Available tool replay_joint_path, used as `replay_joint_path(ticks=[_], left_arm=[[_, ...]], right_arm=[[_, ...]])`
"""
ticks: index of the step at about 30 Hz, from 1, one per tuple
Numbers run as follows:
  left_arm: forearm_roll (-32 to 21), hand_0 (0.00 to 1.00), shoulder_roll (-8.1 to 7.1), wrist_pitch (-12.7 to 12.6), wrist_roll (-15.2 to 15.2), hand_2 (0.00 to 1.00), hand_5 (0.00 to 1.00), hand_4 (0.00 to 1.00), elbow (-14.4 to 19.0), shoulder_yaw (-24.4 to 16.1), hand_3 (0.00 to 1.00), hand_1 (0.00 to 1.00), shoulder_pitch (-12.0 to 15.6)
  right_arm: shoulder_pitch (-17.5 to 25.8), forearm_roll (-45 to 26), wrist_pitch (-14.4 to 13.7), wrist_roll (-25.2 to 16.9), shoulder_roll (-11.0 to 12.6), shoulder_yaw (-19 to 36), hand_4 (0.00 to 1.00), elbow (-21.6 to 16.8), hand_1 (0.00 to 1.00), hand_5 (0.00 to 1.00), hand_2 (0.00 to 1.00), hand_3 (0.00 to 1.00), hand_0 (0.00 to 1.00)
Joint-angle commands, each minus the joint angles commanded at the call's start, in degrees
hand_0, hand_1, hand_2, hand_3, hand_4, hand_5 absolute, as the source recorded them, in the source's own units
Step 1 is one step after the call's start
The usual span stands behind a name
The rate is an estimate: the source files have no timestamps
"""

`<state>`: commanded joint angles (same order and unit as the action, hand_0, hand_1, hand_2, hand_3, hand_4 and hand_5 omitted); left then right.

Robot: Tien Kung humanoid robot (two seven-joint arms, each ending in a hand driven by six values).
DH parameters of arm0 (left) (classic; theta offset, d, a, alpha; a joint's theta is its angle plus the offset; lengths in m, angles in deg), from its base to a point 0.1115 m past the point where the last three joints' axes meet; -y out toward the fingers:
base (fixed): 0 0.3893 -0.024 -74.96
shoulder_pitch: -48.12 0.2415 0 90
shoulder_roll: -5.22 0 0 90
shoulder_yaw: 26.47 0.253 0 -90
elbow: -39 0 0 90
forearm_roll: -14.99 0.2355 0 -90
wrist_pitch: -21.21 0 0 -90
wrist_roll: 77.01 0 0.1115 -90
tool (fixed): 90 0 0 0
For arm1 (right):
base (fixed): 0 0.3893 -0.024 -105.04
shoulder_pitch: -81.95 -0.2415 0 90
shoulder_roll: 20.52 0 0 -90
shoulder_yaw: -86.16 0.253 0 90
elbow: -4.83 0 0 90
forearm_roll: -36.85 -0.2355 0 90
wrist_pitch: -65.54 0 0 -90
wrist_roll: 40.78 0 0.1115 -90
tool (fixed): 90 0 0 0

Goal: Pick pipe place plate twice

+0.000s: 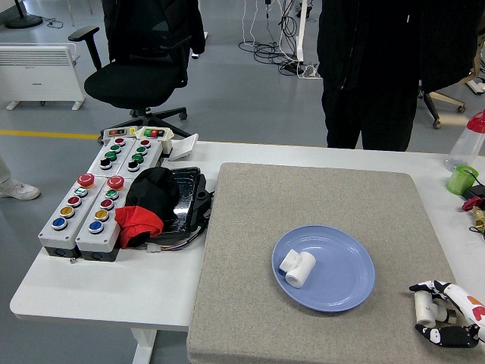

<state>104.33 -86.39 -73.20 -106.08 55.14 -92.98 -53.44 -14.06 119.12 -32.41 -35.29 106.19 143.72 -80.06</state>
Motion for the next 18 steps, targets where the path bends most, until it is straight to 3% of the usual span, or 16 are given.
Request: replay_joint_path(ticks=[2,3,10,18], left_arm=[[0.1,0.660,0.04,0.0,0.0,0.645,0.998,0.445,0.0,0.0,0.592,0.632,0.0],[0.1,0.660,0.07,-0.1,0.0,0.646,0.998,0.445,0.0,-0.1,0.592,0.632,0.0],[-0.3,0.660,0.10,0.0,0.2,0.646,0.998,0.444,0.0,0.5,0.590,0.632,-0.1],[-1.0,0.660,0.17,0.2,0.0,0.646,0.998,0.444,0.2,1.2,0.590,0.632,-0.3]], right_arm=[[0.2,-0.3,-0.3,0.0,0.1,0.1,0.641,-0.1,0.577,0.098,0.630,0.715,0.450],[0.3,-0.5,-0.5,-0.1,0.1,0.1,0.607,-0.2,0.522,0.085,0.602,0.711,0.392],[0.0,-0.7,-1.8,-0.5,0.0,0.9,0.604,-1.7,0.513,0.087,0.598,0.711,0.377],[-6.6,-0.4,-3.0,-0.5,-1.5,-0.8,0.603,-4.5,0.511,0.088,0.590,0.710,0.378]])
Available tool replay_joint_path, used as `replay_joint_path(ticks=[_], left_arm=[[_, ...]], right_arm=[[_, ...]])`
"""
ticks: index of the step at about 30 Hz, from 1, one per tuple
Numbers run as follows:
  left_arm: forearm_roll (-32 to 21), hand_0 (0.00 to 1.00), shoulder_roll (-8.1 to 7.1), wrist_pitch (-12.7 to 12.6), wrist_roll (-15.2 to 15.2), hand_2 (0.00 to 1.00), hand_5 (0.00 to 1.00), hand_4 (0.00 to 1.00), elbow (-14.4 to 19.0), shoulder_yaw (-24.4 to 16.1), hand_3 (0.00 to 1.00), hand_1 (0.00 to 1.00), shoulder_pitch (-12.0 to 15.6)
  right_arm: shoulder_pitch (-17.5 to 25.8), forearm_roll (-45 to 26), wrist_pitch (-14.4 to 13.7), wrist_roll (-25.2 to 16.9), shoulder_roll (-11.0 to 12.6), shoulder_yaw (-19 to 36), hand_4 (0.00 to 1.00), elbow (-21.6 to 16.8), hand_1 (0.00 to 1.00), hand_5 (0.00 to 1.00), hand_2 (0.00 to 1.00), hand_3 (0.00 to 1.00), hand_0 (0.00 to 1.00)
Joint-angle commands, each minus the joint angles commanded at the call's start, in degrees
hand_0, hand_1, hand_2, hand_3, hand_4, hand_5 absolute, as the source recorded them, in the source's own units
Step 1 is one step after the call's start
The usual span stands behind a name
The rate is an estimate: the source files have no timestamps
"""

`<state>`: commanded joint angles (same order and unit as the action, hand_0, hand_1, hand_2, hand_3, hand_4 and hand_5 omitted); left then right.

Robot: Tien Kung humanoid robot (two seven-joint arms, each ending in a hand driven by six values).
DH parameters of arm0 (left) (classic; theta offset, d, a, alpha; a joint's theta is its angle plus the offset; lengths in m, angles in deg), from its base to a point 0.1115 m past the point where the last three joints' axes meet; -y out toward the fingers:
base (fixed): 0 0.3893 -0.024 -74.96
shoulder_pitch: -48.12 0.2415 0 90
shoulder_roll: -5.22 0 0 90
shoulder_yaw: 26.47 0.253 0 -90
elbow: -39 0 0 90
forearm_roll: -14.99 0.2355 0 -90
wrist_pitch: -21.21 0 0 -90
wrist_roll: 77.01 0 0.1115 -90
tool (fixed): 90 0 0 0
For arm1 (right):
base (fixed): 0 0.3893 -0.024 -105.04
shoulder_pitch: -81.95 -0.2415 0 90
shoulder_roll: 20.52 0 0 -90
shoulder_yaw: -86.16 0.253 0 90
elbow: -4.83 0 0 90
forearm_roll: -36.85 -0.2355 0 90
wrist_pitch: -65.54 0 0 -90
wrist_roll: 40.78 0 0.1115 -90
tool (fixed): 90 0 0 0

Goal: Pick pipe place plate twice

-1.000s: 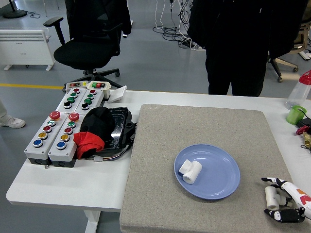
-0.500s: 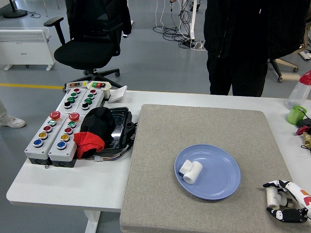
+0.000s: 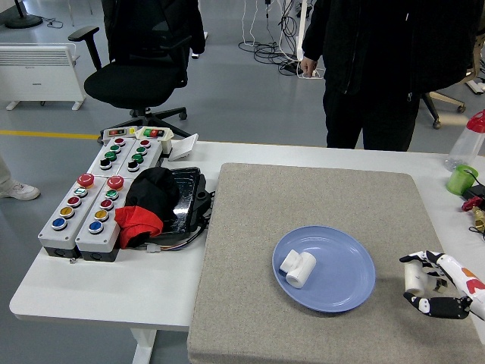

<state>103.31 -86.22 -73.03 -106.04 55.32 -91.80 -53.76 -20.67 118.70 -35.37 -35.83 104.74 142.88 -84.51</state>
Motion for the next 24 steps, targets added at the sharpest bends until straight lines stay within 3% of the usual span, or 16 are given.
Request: replay_joint_path(ticks=[10,14,15,20,21,24], left_arm=[[-1.3,0.660,-0.15,0.0,-0.1,0.646,0.998,0.444,0.1,0.8,0.590,0.632,-0.1],[-1.9,0.660,-0.26,0.0,-0.3,0.646,0.998,0.444,0.3,1.2,0.590,0.632,-0.3],[-2.0,0.660,-0.28,0.0,-0.4,0.646,0.998,0.443,0.3,1.2,0.590,0.632,-0.4],[-2.5,0.660,-0.30,0.0,-0.5,0.646,0.998,0.443,0.4,1.6,0.590,0.632,-0.5],[-2.6,0.660,-0.30,0.0,-0.5,0.646,0.998,0.444,0.4,1.6,0.590,0.632,-0.5],[-2.7,0.660,-0.32,0.0,-0.5,0.646,0.998,0.444,0.4,1.7,0.590,0.632,-0.6]], right_arm=[[-8.8,-0.8,-0.6,-0.1,-7.3,-6.7,0.596,2.4,0.512,0.092,0.587,0.722,0.380],[-12.1,-1.3,-1.0,-0.2,-10.6,-10.6,0.596,5.4,0.512,0.092,0.587,0.722,0.380],[-12.7,-1.1,-1.1,-0.2,-11.6,-11.5,0.597,6.8,0.599,0.093,0.629,0.763,0.540],[-13.8,-0.1,0.0,1.3,-13.7,-13.5,0.597,10.2,0.599,0.093,0.629,0.763,0.540],[-13.8,0.0,0.3,1.5,-13.7,-13.5,0.650,10.3,0.765,0.149,0.874,0.875,0.778],[-14.2,1.3,3.1,3.6,-13.9,-13.9,0.650,11.0,0.765,0.149,0.874,0.875,0.778]])
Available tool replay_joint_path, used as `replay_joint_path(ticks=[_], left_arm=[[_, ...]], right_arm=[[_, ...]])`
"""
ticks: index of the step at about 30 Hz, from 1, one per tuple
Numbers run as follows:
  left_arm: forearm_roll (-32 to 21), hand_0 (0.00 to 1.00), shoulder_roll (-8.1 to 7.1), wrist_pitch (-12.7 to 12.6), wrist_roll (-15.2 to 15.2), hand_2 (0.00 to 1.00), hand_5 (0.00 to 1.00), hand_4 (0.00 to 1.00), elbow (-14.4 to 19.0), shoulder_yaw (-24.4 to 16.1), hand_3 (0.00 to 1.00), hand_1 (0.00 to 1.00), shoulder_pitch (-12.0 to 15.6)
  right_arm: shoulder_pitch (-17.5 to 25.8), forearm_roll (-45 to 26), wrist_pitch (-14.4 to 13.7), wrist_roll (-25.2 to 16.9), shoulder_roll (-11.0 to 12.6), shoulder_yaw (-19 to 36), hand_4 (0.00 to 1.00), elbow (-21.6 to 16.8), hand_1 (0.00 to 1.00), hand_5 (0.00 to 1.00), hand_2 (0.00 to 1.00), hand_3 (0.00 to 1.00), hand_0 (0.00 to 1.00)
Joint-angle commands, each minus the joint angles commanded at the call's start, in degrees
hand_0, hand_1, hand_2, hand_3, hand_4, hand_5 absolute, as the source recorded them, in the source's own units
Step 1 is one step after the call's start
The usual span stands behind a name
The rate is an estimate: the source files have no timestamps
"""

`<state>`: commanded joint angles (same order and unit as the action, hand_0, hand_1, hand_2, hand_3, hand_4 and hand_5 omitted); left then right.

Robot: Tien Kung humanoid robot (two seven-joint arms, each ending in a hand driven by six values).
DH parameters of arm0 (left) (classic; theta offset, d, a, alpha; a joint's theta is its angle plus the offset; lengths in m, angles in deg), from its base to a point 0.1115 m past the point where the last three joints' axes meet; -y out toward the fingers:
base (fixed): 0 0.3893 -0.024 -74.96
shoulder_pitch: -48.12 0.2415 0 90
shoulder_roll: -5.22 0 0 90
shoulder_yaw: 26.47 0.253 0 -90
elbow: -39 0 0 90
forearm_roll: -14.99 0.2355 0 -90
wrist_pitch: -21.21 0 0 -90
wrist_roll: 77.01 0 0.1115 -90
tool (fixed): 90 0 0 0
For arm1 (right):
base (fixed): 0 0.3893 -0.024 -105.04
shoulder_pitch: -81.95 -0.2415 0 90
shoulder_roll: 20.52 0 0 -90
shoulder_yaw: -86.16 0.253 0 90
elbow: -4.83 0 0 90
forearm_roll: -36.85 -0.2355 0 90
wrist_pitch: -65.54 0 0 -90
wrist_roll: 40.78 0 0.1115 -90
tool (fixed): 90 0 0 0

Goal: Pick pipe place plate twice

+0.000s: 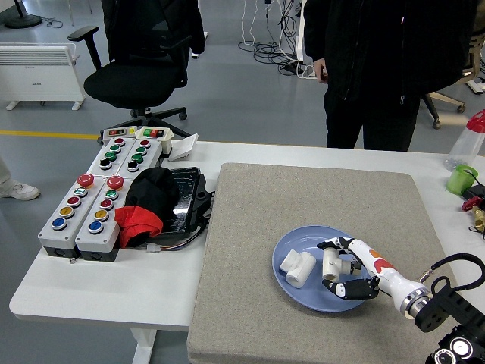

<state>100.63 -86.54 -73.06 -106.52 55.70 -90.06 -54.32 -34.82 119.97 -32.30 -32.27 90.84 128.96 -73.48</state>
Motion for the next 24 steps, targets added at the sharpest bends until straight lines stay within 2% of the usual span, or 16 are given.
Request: replay_joint_path(ticks=[2,3,10,16,19,22,24], left_arm=[[0.0,0.660,-0.01,0.0,0.0,0.646,0.998,0.444,0.0,-0.1,0.590,0.632,0.0],[0.1,0.660,-0.01,0.0,0.0,0.646,0.998,0.445,0.0,-0.1,0.590,0.632,0.0],[0.3,0.660,-0.07,0.1,-0.1,0.646,0.998,0.447,0.0,-0.3,0.590,0.631,0.0],[-0.2,0.660,-0.12,-0.2,0.0,0.646,0.998,0.448,0.0,-0.2,0.591,0.631,-0.3],[-0.2,0.660,-0.16,-0.2,0.0,0.646,0.998,0.448,-0.1,-0.1,0.591,0.631,-0.5],[-0.2,0.660,-0.16,-0.3,0.1,0.646,0.998,0.449,-0.1,-0.2,0.590,0.631,-0.6],[-0.1,0.660,-0.15,-0.4,0.2,0.646,0.998,0.449,-0.1,-0.3,0.590,0.631,-0.6]], right_arm=[[-0.1,0.6,0.9,0.5,0.0,-0.1,0.650,0.2,0.765,0.149,0.874,0.875,0.778],[-0.1,0.6,0.9,0.6,-0.1,-0.1,0.811,0.2,0.923,0.308,0.998,0.998,0.991],[-0.1,0.3,-0.2,1.0,-1.1,0.3,0.815,0.3,0.942,0.323,0.998,0.998,0.998],[0.1,-1.2,-2.2,-1.3,-1.4,1.6,0.815,-0.8,0.944,0.321,0.998,0.998,0.998],[0.6,-2.3,-4.2,-3.4,-1.8,4.0,0.815,-1.3,0.944,0.321,0.998,0.998,0.998],[1.7,-4.9,-7.3,-6.6,-2.3,8.5,0.803,-1.3,0.930,0.320,0.998,0.998,0.990],[2.7,-8.9,-10.3,-9.9,-2.4,12.7,0.803,-0.8,0.930,0.320,0.998,0.998,0.990]])
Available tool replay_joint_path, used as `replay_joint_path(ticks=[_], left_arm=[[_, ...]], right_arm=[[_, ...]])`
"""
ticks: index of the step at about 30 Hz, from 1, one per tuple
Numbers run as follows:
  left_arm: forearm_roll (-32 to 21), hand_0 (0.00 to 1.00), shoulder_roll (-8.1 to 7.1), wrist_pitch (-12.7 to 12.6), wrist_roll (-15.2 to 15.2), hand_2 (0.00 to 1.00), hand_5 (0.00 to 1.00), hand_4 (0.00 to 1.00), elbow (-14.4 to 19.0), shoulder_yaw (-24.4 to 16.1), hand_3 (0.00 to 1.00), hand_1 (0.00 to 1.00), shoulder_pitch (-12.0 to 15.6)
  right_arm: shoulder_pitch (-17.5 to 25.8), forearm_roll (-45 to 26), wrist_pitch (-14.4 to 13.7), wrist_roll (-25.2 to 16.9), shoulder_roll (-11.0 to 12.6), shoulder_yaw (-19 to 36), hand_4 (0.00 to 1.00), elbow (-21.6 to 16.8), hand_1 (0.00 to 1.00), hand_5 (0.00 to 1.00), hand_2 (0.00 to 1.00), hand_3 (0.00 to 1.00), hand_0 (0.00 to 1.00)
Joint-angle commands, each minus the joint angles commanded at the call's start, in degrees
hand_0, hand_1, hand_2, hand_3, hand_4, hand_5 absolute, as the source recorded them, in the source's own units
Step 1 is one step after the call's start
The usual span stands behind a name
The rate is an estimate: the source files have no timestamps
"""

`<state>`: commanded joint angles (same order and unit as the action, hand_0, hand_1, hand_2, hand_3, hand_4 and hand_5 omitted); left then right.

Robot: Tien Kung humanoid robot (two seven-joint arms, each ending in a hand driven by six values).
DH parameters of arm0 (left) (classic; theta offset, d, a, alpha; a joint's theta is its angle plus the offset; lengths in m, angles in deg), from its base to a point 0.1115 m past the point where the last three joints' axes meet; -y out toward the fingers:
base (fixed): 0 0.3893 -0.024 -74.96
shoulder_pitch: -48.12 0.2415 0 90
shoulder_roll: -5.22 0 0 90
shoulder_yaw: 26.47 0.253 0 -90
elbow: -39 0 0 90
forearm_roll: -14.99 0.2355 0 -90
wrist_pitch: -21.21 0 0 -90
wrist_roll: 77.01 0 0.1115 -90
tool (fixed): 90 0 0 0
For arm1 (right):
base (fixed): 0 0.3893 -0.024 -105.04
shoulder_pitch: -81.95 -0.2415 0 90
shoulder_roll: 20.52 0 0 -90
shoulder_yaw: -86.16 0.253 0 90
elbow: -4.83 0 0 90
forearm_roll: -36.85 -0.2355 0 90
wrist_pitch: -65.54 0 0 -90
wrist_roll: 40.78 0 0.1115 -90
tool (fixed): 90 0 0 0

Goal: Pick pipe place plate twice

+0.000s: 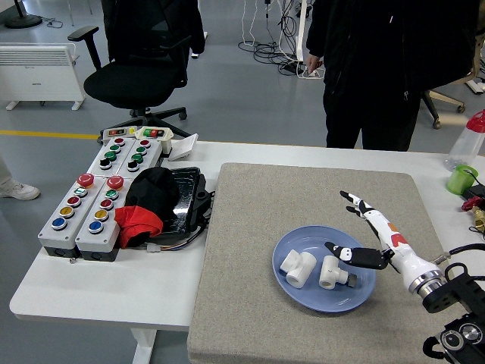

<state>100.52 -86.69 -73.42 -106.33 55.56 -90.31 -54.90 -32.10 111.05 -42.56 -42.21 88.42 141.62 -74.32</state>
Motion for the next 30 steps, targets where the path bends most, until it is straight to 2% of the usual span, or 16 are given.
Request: replay_joint_path(ticks=[3,4,8,9,14,15,16,21,22,27,28,30], left_arm=[[-0.1,0.660,0.02,-0.2,0.0,0.646,0.998,0.449,0.0,0.0,0.590,0.631,0.0],[0.1,0.660,0.02,-0.1,0.0,0.647,0.998,0.450,0.0,0.0,0.590,0.631,0.0],[0.6,0.660,0.08,-0.1,0.0,0.647,0.998,0.450,-0.1,-0.4,0.590,0.631,0.1],[0.8,0.660,0.14,-0.2,0.0,0.646,0.998,0.450,-0.1,-0.7,0.588,0.631,0.2],[2.4,0.660,0.45,-0.3,-0.1,0.646,0.998,0.450,-0.2,-2.2,0.588,0.631,0.4],[2.7,0.660,0.50,-0.2,-0.2,0.646,0.998,0.450,-0.1,-2.5,0.588,0.631,0.6],[2.8,0.660,0.51,-0.2,-0.2,0.646,0.998,0.449,-0.1,-2.5,0.588,0.631,0.6],[3.5,0.660,0.75,0.0,-0.6,0.646,0.998,0.449,0.0,-2.9,0.588,0.631,0.8],[3.5,0.659,0.77,0.1,-0.6,0.646,0.998,0.449,0.0,-2.9,0.589,0.631,0.8],[3.2,0.659,0.79,0.1,-0.8,0.646,0.998,0.449,0.1,-2.6,0.589,0.631,1.1],[3.3,0.659,0.78,0.2,-0.9,0.646,0.998,0.448,0.2,-2.6,0.589,0.630,1.1],[3.7,0.659,0.78,0.3,-1.0,0.646,0.998,0.448,0.2,-2.8,0.589,0.630,1.3]], right_arm=[[0.7,-6.1,-1.7,-2.8,0.7,5.1,0.803,0.7,0.930,0.320,0.998,0.998,0.990],[1.1,-8.7,-2.0,-4.0,1.4,7.1,0.789,1.2,0.911,0.301,0.998,0.942,0.953],[2.6,-17.0,-1.3,-6.5,2.1,12.2,0.789,1.9,0.911,0.301,0.998,0.942,0.953],[3.4,-20.0,-0.7,-7.2,2.2,14.9,0.742,2.0,0.856,0.338,0.965,0.901,0.900],[7.1,-31.5,0.8,-5.7,2.3,22.3,0.742,2.3,0.856,0.338,0.965,0.901,0.900],[7.8,-33.7,0.5,-5.8,2.1,23.2,0.742,2.4,0.856,0.338,0.965,0.901,0.900],[8.1,-36.3,0.4,-5.9,2.0,23.5,0.661,2.4,0.845,0.457,0.945,0.885,0.883],[9.4,-44.4,0.9,-6.6,0.1,25.7,0.661,3.2,0.845,0.457,0.945,0.885,0.883],[9.8,-45.5,1.1,-6.7,-0.1,26.3,0.631,3.2,0.834,0.519,0.921,0.874,0.868],[11.8,-51.6,2.5,-7.0,-0.8,29.8,0.631,3.2,0.834,0.519,0.921,0.874,0.868],[12.2,-52.4,2.8,-6.9,-0.8,30.4,0.627,3.1,0.822,0.562,0.902,0.864,0.856],[13.2,-54.7,3.5,-6.7,-1.0,32.4,0.627,2.9,0.822,0.562,0.902,0.864,0.856]])
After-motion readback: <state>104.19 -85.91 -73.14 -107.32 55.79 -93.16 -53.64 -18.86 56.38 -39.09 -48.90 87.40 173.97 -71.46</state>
